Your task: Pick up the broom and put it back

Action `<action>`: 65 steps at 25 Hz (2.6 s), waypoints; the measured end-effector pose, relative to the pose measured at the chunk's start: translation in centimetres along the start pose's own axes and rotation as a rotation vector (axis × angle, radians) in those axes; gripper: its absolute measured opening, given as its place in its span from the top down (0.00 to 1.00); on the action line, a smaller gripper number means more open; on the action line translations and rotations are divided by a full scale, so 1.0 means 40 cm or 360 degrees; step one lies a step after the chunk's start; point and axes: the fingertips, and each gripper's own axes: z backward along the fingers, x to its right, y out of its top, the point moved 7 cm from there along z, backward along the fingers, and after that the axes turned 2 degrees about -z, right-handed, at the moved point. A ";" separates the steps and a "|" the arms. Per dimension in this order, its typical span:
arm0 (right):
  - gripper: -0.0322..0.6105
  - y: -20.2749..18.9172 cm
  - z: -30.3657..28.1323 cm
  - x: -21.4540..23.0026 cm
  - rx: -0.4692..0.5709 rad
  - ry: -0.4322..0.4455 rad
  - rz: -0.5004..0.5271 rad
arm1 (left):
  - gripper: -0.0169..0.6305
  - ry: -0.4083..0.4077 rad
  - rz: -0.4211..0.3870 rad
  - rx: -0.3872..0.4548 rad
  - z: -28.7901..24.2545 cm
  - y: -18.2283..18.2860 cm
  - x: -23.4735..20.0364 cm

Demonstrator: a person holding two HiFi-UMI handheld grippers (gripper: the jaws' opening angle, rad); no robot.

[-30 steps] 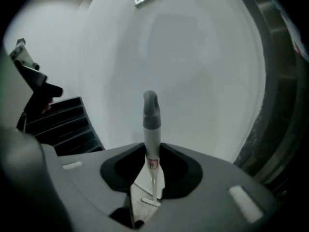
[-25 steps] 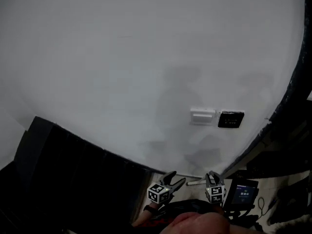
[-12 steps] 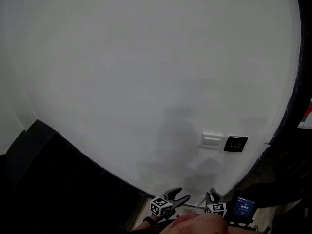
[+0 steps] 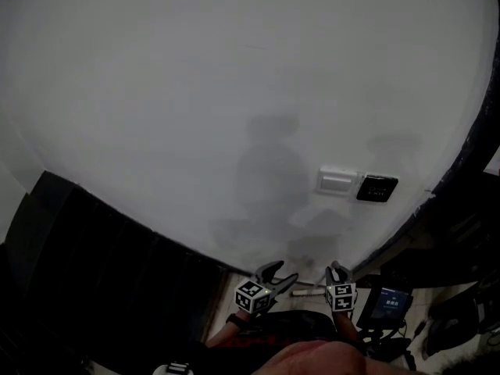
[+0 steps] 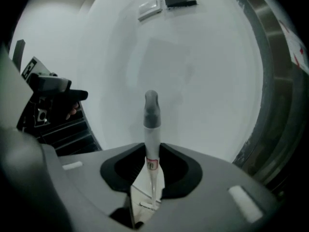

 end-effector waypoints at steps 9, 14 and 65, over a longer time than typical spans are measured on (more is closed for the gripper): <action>0.80 -0.204 -0.183 0.038 -0.0371 -0.0062 -0.0017 | 0.52 0.0113 0.0053 -0.0059 0.052 -0.035 0.035; 0.73 -0.205 -0.228 0.039 -0.0372 -0.0032 -0.0011 | 0.52 0.0221 0.0110 -0.0109 0.076 -0.060 0.070; 0.95 -0.023 0.702 -0.461 0.0522 -0.0009 -0.0065 | 0.60 -0.0168 -0.0067 0.0086 0.490 -0.125 0.477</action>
